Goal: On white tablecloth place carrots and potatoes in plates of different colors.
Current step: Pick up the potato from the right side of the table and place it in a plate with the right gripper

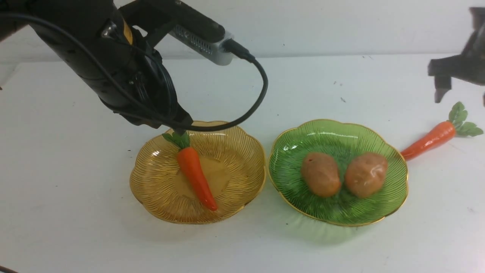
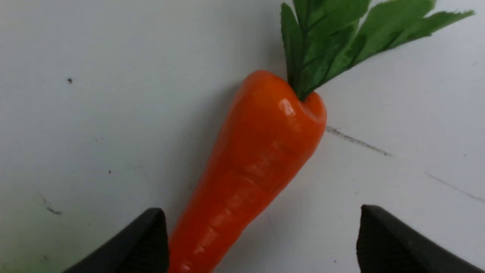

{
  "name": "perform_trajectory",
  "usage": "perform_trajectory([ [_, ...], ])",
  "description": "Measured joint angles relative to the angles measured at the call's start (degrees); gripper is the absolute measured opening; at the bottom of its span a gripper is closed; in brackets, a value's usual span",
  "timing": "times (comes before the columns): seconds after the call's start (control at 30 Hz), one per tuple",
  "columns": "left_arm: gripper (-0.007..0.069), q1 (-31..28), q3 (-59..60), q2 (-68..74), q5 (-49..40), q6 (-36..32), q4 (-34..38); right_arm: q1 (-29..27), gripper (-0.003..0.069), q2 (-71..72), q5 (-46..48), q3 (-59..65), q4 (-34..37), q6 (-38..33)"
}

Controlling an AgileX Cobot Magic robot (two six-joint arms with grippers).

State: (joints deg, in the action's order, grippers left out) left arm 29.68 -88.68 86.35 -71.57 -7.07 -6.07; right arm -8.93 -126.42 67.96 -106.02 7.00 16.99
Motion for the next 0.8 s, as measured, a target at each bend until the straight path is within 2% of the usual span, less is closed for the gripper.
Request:
perform_trajectory([
  [0.27,-0.0003,0.00,0.00,0.00,0.00,0.00,0.00,0.00,0.0595,-3.62,-1.44,0.00,2.16,0.49],
  [0.4,-0.0003,0.00,0.00,0.00,0.00,0.00,0.00,0.00,0.0549,-5.05,-1.60,0.00,2.36,0.56],
  [0.47,-0.0003,0.00,0.00,0.00,0.00,0.17,0.00,0.00,0.0461,-5.50,-1.55,0.00,2.17,0.35],
  [0.57,-0.0003,0.00,0.00,0.00,0.00,0.43,0.00,0.00,0.0269,-5.68,-0.37,-1.81,1.86,0.23],
  [0.8,-0.0003,0.00,0.00,-0.05,0.00,1.34,-0.05,0.00,0.0283,-4.38,2.52,-11.77,1.26,0.41],
])
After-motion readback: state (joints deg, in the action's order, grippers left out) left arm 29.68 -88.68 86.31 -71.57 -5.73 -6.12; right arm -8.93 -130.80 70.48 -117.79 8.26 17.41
